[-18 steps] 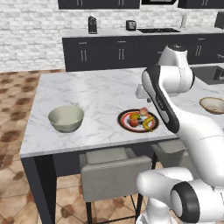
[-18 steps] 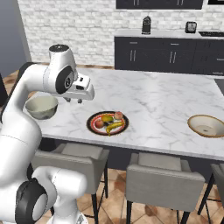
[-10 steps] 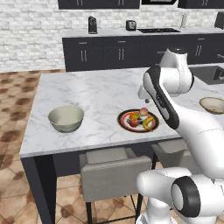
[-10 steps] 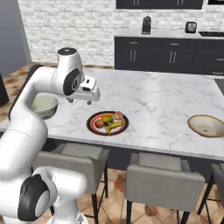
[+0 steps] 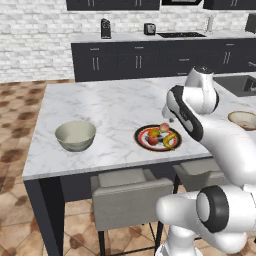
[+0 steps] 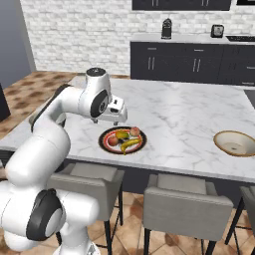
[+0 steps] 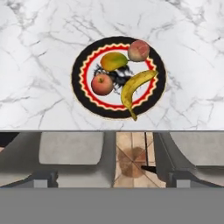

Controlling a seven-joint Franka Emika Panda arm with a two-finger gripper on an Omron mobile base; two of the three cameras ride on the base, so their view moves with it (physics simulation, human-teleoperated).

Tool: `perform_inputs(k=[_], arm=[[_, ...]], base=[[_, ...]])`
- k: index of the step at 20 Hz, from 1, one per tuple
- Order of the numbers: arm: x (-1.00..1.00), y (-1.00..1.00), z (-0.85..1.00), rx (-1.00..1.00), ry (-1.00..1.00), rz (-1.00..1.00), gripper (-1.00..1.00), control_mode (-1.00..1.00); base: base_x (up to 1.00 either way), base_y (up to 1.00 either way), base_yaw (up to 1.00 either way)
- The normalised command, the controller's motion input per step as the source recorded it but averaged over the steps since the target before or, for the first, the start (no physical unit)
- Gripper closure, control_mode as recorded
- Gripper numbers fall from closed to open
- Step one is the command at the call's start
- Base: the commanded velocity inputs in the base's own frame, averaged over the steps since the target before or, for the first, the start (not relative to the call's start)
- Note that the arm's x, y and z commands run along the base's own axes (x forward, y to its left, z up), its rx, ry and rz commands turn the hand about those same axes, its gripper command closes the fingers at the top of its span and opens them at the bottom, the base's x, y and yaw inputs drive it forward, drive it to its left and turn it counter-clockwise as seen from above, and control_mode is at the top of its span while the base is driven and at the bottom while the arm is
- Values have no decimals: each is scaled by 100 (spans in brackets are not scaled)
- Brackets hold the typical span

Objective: Take the fruits from the plate on the dining counter and place two fruits in each bowl.

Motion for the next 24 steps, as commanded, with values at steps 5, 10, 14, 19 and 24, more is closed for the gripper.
perform_inputs(k=[5,10,14,19,24], arm=[[49,-10,-50,0,0,0,-100,-100],[35,-3,-49,0,0,-1,-100,-100],[32,-1,-44,0,0,-2,-100,-100],[21,0,-44,0,0,-1,-100,-100],[24,-4,-40,0,0,-1,-100,-100]], base=[[0,0,0],[0,0,0],[0,0,0],[0,0,0],[0,0,0]])
